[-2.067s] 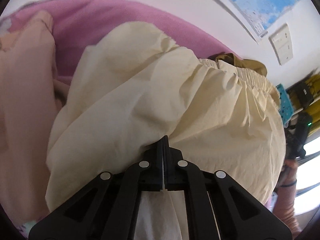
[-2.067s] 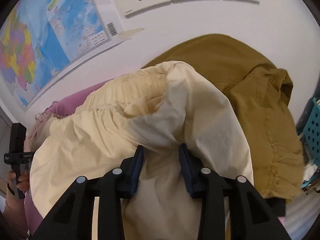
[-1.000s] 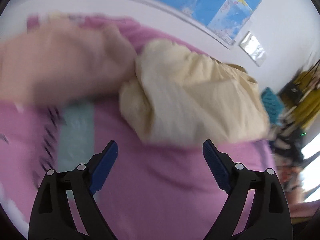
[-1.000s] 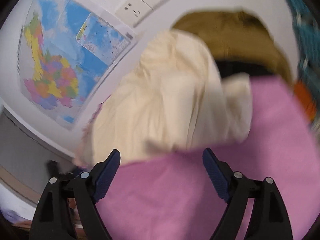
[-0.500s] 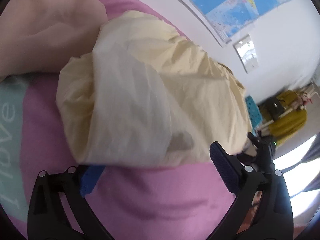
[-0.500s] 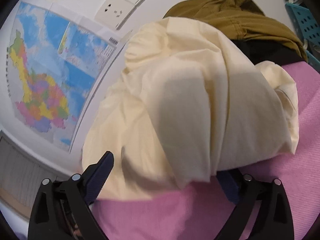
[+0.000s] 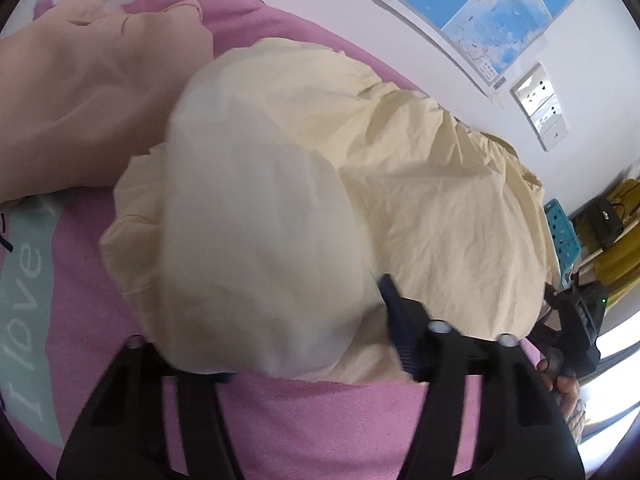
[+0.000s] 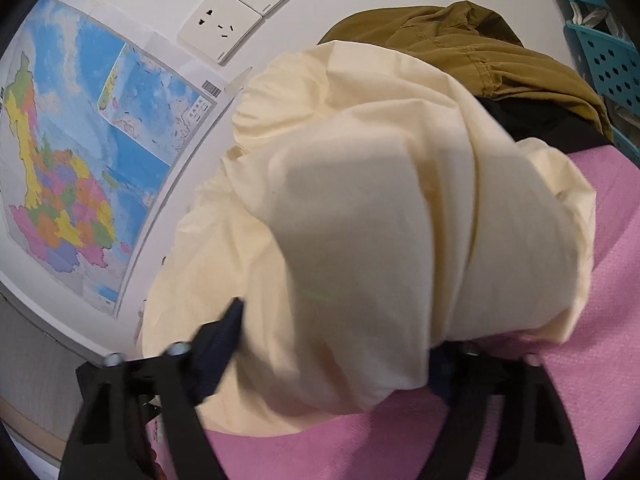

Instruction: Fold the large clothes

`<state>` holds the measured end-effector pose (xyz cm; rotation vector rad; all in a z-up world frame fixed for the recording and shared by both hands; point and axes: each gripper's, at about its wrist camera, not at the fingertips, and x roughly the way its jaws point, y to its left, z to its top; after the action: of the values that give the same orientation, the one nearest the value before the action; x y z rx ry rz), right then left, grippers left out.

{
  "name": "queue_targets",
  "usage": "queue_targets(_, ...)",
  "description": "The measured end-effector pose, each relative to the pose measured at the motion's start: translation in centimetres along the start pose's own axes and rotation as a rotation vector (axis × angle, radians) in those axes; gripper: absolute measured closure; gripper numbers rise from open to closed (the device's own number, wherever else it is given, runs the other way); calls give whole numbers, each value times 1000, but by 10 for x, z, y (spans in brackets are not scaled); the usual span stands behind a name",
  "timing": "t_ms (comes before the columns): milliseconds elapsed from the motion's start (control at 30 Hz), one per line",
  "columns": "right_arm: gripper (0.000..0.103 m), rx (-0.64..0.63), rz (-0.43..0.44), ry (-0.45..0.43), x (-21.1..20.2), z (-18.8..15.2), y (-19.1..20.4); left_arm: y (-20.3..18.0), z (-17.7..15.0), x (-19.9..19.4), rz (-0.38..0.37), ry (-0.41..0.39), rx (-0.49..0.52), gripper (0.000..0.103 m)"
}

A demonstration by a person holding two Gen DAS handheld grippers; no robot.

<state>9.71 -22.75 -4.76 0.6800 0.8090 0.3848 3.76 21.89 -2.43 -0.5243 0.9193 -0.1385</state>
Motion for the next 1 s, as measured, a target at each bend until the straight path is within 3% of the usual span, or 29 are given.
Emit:
queue_targets(67, 67, -4, 21, 1, -4, 2, 0, -2, 2, -6, -17, -7, 11, 68)
queue_targets(133, 79, -35, 35, -4, -10, 3, 8, -7, 5, -15, -28, -23, 28, 75)
queue_targets(233, 84, -84, 76, -18, -30, 5, 25, -13, 8, -38, -64, -63, 53, 83)
queue_targets(433, 85, -193, 155, 8, -90, -15, 56, -15, -5, -99, -175, -108, 112, 84)
queue_targets(500, 84, -190, 149, 40, -99, -28, 52, -11, -20, -108, -189, -85, 148, 83)
queue_targets(600, 76, -173, 69, 120, -95, -52, 29, 4, -49, -91, -145, 14, 174, 79)
queue_targets(633, 73, -132, 63, 147, -89, -58, 16, 12, -54, -83, -136, 41, 150, 68)
queue_targets(700, 61, -93, 31, 168, -81, -64, 2, 29, -60, -71, -145, 74, 76, 59)
queue_targets(767, 39, -75, 4, 182, -79, -69, -5, 37, -62, -68, -153, 71, 39, 49)
queue_targets(833, 30, -109, -59, 188, -87, -72, -3, 38, -64, -71, -146, 59, 37, 47)
queue_targets(900, 29, -144, -68, 188, -100, -74, 1, 36, -67, -73, -129, 55, 53, 40)
queue_targets(1000, 30, -226, -88, 169, -128, -80, 12, 25, -72, -77, -61, 36, 99, 39)
